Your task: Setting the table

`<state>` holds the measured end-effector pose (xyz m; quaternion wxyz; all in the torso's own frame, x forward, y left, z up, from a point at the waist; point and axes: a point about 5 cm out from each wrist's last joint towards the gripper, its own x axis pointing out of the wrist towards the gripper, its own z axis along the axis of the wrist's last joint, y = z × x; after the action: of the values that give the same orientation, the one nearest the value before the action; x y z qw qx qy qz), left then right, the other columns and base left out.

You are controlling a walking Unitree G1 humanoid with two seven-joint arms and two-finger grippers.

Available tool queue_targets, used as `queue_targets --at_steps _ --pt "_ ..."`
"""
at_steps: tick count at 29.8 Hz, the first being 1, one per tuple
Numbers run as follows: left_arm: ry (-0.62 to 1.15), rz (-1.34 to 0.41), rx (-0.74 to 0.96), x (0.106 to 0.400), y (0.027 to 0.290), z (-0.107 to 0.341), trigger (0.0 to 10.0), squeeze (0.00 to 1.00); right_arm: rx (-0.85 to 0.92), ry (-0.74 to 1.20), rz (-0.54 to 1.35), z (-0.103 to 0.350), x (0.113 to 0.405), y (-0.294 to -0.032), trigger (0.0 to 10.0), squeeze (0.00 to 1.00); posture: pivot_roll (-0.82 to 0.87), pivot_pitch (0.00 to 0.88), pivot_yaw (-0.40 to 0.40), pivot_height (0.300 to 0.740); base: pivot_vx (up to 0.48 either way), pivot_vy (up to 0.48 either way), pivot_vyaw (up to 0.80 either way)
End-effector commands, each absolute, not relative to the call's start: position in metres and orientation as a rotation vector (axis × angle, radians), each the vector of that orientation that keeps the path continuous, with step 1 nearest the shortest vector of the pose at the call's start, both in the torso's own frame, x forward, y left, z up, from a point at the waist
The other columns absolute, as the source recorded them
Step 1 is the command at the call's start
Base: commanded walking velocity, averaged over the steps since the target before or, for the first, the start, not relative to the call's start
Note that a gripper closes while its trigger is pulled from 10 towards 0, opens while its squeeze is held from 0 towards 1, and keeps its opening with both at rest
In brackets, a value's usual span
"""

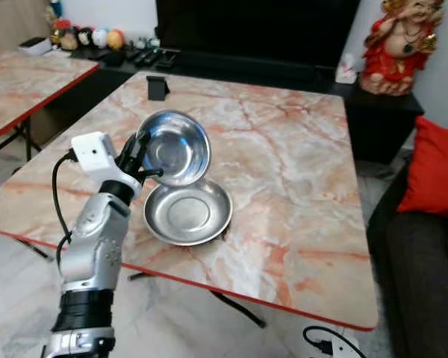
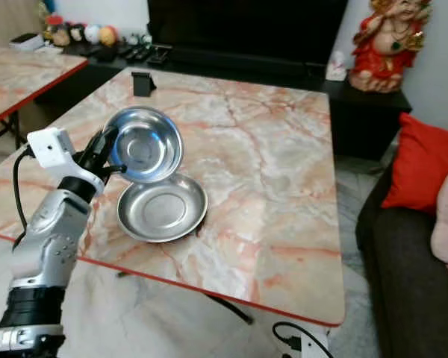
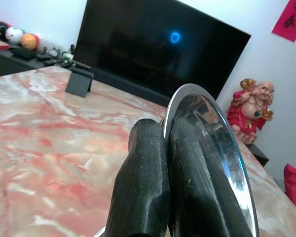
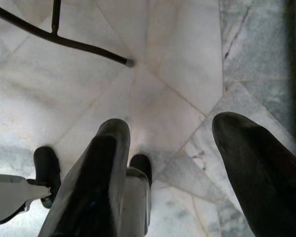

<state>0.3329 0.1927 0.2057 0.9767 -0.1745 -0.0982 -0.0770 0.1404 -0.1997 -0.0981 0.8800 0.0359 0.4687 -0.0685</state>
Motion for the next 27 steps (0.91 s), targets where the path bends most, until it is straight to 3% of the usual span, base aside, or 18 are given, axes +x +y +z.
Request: queue_targets --at_steps 1,5,10,14,27 --pt "-0.192 -0.170 -0.419 0.334 0.195 0.214 10.0 0.00 0.037 0.978 -0.121 -0.097 0.143 -0.201 10.0 0.00 0.05 0.000 -0.017 0.740 0.000 0.000 0.00" --pt "-0.099 -0.212 -0.506 0.333 0.195 0.208 10.0 0.00 -0.001 0.987 -0.090 -0.097 0.145 -0.200 10.0 0.00 0.05 0.000 -0.018 0.740 0.000 0.000 0.00" --pt "-0.001 -0.315 -0.420 0.328 0.186 0.199 10.0 0.00 -0.010 0.993 -0.072 -0.097 0.146 -0.200 10.0 0.00 0.05 0.000 -0.018 0.740 0.000 0.000 0.00" --pt "0.156 -0.284 -0.341 0.331 0.184 0.174 10.0 0.00 -0.010 0.995 -0.068 -0.097 0.146 -0.199 10.0 0.00 0.05 0.000 -0.014 0.740 0.000 0.000 0.00" --pt "0.153 -0.187 -0.511 0.341 0.166 0.163 10.0 0.00 -0.008 0.996 -0.051 -0.097 0.146 -0.198 10.0 0.00 0.05 0.000 -0.011 0.740 0.000 0.000 0.00"
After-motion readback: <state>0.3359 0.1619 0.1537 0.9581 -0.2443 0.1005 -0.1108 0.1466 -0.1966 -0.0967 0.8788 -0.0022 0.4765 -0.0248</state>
